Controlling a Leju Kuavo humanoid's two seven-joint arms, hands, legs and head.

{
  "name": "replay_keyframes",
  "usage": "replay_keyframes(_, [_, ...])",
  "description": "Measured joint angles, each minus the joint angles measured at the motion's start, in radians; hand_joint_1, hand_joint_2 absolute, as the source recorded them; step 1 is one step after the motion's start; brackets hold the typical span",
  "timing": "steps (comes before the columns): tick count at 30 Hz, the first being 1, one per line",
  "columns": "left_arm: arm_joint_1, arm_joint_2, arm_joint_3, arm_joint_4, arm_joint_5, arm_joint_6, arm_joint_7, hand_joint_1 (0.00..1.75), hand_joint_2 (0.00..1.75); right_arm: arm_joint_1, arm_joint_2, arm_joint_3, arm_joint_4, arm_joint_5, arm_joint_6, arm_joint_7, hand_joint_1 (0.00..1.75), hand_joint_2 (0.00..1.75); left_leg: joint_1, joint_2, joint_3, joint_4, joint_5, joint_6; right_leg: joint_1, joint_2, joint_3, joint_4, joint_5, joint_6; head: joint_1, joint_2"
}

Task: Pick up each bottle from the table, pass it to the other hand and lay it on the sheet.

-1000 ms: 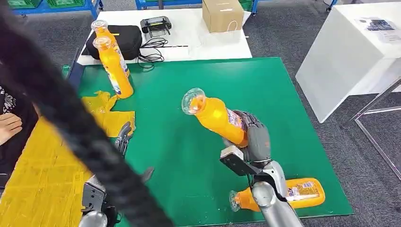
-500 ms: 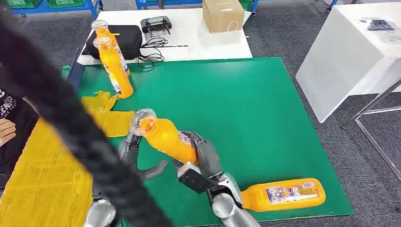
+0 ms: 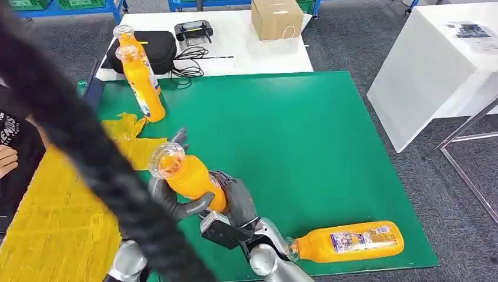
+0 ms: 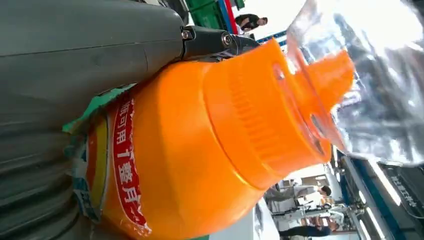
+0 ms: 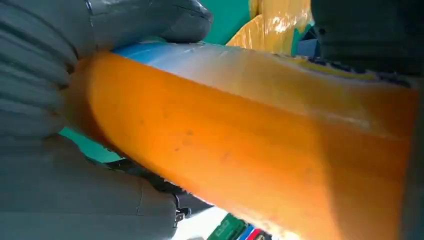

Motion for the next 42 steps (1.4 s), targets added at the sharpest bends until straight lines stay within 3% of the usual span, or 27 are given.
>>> replay_keyframes(2, [-0.001,0.000,-0.003,0.002,0.007,-0.002,0.000,0.07,1.75,-0.003,0.000,0.005,0.003,-0.003,0.000,-0.002,1.75,1.75,0.000,0.000,0.000,0.000,0.000,0.000,0.000,0.000,0.000,0.000,0.000,0.000,0.000,0.000])
replay_keyframes(3, [-0.003,0.000,-0.003,0.003,0.011,-0.009,0.000,1.59,1.75,-0.005,0.000,0.007,0.004,-0.006,-0.002,-0.004,1.75,1.75,0.000,0.000,0.000,0.000,0.000,0.000,0.000,0.000,0.000,0.000,0.000,0.000,0.000,0.000])
replay_keyframes(4, [-0.006,0.000,-0.005,0.004,0.018,-0.013,0.000,1.75,1.75,-0.006,0.000,0.010,0.005,-0.011,-0.002,-0.006,1.75,1.75,0.000,0.000,0.000,0.000,0.000,0.000,0.000,0.000,0.000,0.000,0.000,0.000,0.000,0.000])
replay_keyframes(21, [-0.023,0.003,-0.012,0.018,0.059,-0.019,-0.003,1.75,1.75,-0.004,-0.008,0.028,-0.008,-0.047,-0.060,-0.026,1.75,1.75,0.000,0.000,0.000,0.000,0.000,0.000,0.000,0.000,0.000,0.000,0.000,0.000,0.000,0.000])
replay_keyframes(22, [-0.023,0.003,-0.011,0.018,0.059,-0.019,-0.003,1.75,1.75,-0.003,-0.009,0.028,-0.010,-0.047,-0.060,-0.026,1.47,1.75,0.000,0.000,0.000,0.000,0.000,0.000,0.000,0.000,0.000,0.000,0.000,0.000,0.000,0.000])
replay_keyframes(23, [-0.023,0.003,-0.010,0.018,0.059,-0.019,-0.003,1.75,1.75,-0.003,-0.009,0.027,-0.012,-0.047,-0.061,-0.026,0.09,1.75,0.000,0.000,0.000,0.000,0.000,0.000,0.000,0.000,0.000,0.000,0.000,0.000,0.000,0.000])
replay_keyframes(24, [-0.023,0.004,-0.007,0.017,0.060,-0.019,-0.003,1.75,1.75,-0.002,-0.010,0.027,-0.015,-0.047,-0.063,-0.027,0.00,1.75,0.000,0.000,0.000,0.000,0.000,0.000,0.000,0.000,0.000,0.000,0.000,0.000,0.000,0.000])
replay_keyframes(30, [-0.024,0.040,0.040,0.006,-0.113,0.097,0.012,1.75,1.75,0.034,-0.024,0.016,-0.080,-0.024,-0.076,-0.030,0.00,1.75,0.000,0.000,0.000,0.000,0.000,0.000,0.000,0.000,-0.001,0.000,0.000,0.000,0.000,0.000])
replay_keyframes(38, [-0.025,0.071,0.087,-0.002,-0.177,0.117,0.027,1.75,1.75,0.056,-0.040,0.003,-0.130,-0.004,-0.078,-0.029,0.00,1.75,0.000,0.001,0.000,0.000,0.000,-0.001,0.000,0.000,-0.001,0.000,0.000,0.000,0.000,0.000])
replay_keyframes(42, [-0.056,0.129,0.102,0.014,-0.580,0.280,0.154,1.75,1.75,0.076,-0.058,-0.018,-0.185,0.063,-0.094,-0.013,0.00,1.75,0.000,0.000,-0.001,0.000,0.000,-0.001,0.000,0.000,-0.001,0.000,0.000,0.000,0.000,0.000])
